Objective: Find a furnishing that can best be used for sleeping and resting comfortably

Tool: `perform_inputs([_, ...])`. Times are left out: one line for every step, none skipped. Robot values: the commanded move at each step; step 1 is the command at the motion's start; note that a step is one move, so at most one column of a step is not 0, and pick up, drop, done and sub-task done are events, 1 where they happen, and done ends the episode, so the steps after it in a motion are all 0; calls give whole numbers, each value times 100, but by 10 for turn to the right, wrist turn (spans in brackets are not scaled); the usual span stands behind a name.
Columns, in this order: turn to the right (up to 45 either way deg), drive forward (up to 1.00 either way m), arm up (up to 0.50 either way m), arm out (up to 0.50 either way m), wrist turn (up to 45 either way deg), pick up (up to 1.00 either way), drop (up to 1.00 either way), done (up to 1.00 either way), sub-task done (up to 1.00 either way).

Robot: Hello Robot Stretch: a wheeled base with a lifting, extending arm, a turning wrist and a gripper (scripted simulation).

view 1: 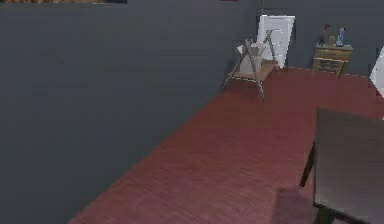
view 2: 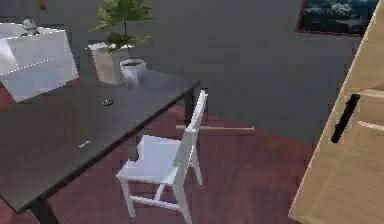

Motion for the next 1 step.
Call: perform_inputs([-450,0,0,0,0,0,0,0,0])
